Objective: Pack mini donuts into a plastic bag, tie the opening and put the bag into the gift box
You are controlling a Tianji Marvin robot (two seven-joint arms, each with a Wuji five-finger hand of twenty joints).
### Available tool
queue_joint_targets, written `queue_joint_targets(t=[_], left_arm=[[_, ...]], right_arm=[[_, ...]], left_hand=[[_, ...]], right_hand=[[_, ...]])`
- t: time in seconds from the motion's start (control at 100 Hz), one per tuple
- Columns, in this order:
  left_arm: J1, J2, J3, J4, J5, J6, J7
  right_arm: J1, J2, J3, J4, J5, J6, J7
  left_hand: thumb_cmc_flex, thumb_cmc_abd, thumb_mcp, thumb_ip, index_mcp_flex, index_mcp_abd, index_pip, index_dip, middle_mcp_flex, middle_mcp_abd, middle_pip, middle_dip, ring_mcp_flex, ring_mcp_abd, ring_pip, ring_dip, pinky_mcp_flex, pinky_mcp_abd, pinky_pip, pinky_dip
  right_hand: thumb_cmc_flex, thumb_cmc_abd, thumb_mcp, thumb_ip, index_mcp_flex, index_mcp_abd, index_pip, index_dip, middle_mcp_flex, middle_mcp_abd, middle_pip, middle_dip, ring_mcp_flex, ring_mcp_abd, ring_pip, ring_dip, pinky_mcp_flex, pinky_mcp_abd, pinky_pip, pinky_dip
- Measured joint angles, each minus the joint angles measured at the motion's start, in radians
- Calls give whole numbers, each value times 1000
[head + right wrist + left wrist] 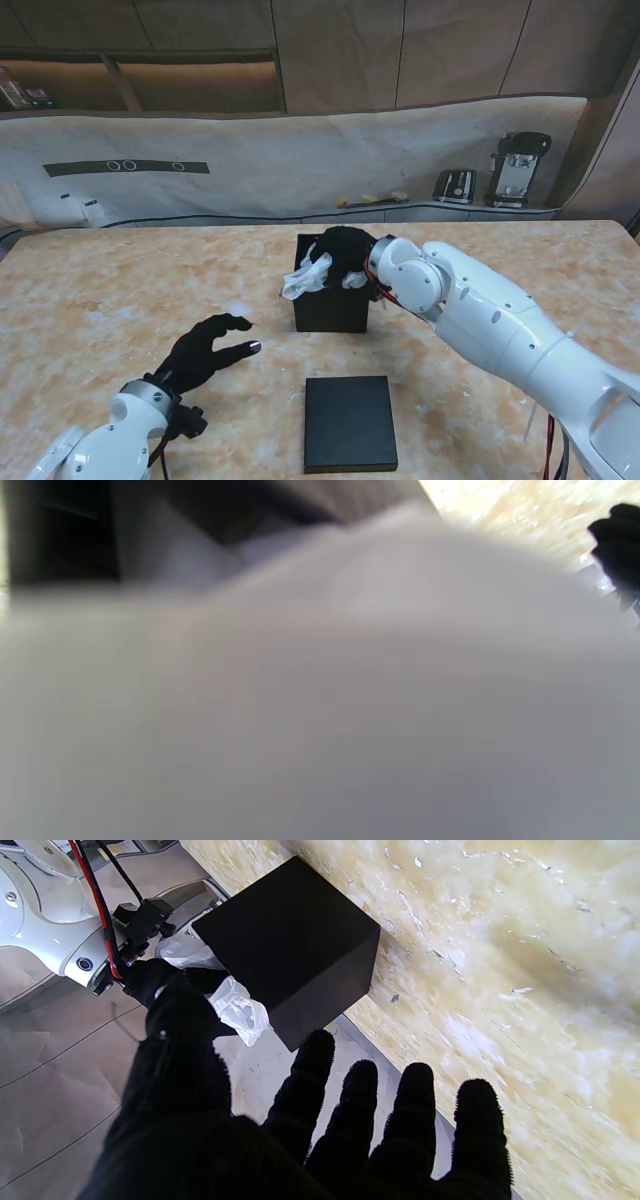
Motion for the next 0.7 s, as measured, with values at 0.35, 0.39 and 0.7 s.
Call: queue_joint_targets(t=[0.35, 0.39, 0.7], left_arm=[[2, 0, -3, 2, 0, 1, 4], [2, 0, -3, 2, 0, 1, 4], [1, 0, -3, 2, -1, -1, 4]], right_arm=[[0, 1, 10, -5, 5, 28, 21], [-3, 2, 14, -10, -3, 30, 17], [-39, 15, 65, -68, -15, 45, 16]], left_hand=[[0, 0, 0, 0, 0, 0, 0, 0, 0, 0, 0, 0, 0, 0, 0, 0, 0, 0, 0, 0], [0, 0, 0, 0, 0, 0, 0, 0, 0, 0, 0, 0, 0, 0, 0, 0, 0, 0, 0, 0], [11, 0, 0, 0, 0, 0, 0, 0, 0, 0, 0, 0, 0, 0, 0, 0, 0, 0, 0, 0]], right_hand=[[-161, 204, -134, 174, -286, -10, -225, -167, -212, 3, -66, -29, -229, -55, -184, -40, -263, -40, -133, 56], [-178, 222, -137, 193, -302, -10, -261, -160, -243, 4, -72, -53, -258, -58, -205, -54, -299, -41, -152, 56], [-344, 236, -191, 233, -492, -11, -438, -190, -448, 24, -223, -243, -451, -70, -470, -231, -517, 9, -385, 10]])
